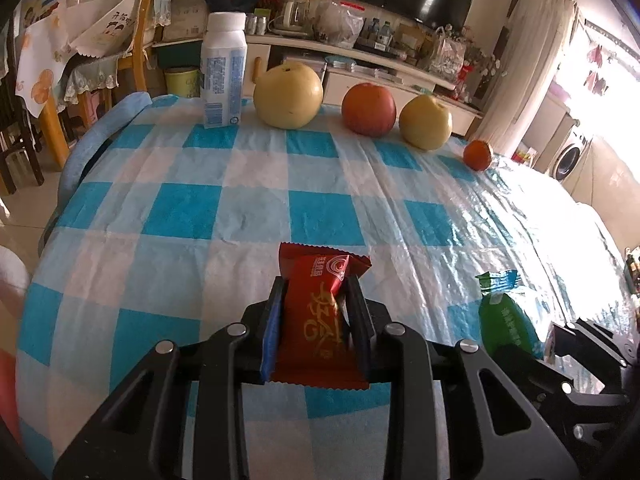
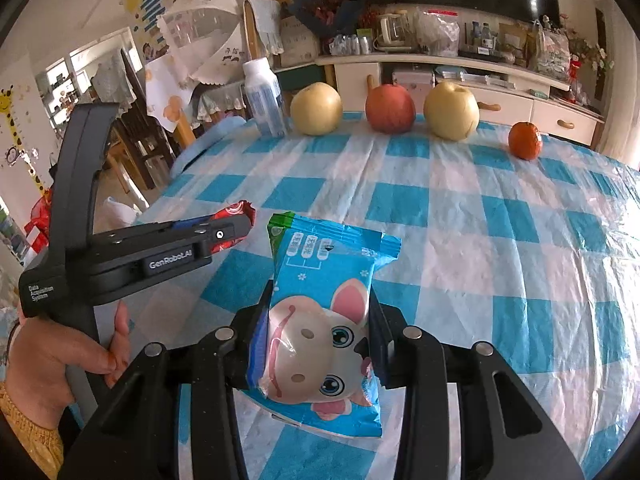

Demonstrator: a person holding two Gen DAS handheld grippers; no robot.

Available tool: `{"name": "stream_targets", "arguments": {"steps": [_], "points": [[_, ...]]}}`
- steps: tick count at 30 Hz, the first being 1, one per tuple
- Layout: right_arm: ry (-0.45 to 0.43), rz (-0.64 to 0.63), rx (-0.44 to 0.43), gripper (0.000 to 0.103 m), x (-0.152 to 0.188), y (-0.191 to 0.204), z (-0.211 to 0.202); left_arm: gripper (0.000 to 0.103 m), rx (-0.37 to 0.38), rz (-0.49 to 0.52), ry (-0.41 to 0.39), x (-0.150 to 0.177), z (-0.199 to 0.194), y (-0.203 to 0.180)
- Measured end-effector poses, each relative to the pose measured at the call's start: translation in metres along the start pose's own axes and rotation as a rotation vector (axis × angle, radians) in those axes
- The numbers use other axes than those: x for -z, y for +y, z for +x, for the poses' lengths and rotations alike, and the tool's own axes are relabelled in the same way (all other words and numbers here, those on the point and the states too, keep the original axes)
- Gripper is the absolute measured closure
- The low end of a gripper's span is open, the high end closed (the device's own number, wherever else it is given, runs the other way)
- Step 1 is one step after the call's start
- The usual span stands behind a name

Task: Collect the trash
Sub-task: 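Lift the red candy packet with the left gripper while the right lifts the blue wipes pack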

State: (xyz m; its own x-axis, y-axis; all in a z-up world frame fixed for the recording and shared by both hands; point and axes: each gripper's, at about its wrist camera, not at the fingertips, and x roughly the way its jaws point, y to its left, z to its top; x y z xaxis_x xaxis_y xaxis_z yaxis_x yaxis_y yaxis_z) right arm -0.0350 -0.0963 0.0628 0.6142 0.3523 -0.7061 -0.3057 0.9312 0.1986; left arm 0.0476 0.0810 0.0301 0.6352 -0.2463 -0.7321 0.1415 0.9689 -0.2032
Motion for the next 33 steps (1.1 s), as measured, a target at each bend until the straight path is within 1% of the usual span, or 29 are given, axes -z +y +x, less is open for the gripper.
{"name": "stream_targets", "arguments": {"steps": [8, 17, 29, 33], "points": [[-0.019, -0.004, -0.014, 0.061, -0.002, 0.012, -0.008, 0.071, 0.011, -0.025, -0.051, 0.000, -0.029, 0.015], [-0.025, -0.035, -0.063, 0.061, -0.001, 0.046, -0.013, 0.071, -0.029, -0.066, -0.130, -0.002, -0.078, 0.050], [0.001, -0.124, -0.112, 0.061, 0.003, 0.106, -0.007, 0.071, -0.159, -0.137, -0.204, 0.000, -0.130, 0.107], [0.005, -0.154, -0.134, 0.061, 0.001, 0.128, -0.007, 0.071, -0.187, -0.166, -0.221, 0.003, -0.142, 0.124]]}}
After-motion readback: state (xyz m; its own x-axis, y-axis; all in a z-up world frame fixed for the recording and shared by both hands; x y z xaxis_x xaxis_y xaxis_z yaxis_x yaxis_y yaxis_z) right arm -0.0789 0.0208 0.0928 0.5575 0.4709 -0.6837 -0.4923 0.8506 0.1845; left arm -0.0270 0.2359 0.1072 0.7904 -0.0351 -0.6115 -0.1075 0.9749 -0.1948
